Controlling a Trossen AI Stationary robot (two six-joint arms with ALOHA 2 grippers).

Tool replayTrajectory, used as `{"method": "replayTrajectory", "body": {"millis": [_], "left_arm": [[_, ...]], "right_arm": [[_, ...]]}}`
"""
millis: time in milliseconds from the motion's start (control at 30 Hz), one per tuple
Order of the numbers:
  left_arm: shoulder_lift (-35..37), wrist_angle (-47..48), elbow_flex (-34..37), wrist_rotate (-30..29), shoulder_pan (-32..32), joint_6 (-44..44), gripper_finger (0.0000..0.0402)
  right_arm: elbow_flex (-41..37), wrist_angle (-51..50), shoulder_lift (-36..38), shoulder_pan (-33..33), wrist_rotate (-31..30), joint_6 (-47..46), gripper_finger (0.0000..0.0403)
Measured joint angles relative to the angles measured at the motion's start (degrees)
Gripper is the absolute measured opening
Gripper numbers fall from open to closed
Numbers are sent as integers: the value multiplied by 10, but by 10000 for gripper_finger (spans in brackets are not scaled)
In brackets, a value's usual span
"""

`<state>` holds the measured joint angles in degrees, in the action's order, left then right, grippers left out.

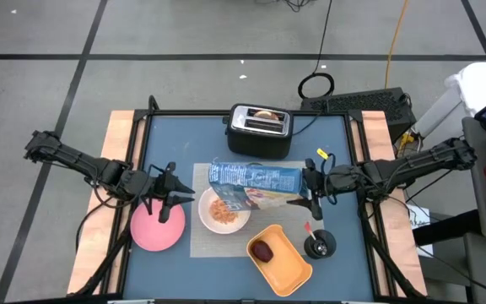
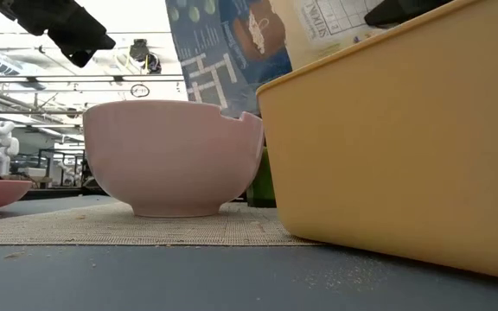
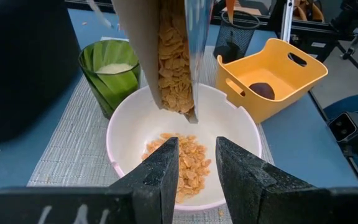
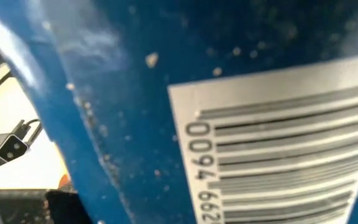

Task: Arrange a breakfast setting
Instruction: Pour the cereal into the white bowl

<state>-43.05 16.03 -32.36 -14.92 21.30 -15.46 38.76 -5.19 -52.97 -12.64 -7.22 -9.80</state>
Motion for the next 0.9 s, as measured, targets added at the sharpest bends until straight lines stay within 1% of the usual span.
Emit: {"method": "replayTrajectory", "body": {"millis": [100, 433, 567, 800, 900], "left_arm": [[0, 0, 0, 0, 0, 0, 113], [0, 0, 0, 0, 0, 0, 113], [0, 0, 0, 0, 0, 0, 113], [0, -1, 0, 0, 0, 2, 113], [0, 0, 0, 0, 0, 3, 113]], "right_arm": [[3, 2, 0, 0, 0, 0, 260], [56, -13, -3, 0, 0, 18, 260], [56, -75, -16, -2, 0, -3, 260], [71, -42, -23, -2, 1, 18, 260], [70, -63, -23, -2, 1, 8, 260]]}}
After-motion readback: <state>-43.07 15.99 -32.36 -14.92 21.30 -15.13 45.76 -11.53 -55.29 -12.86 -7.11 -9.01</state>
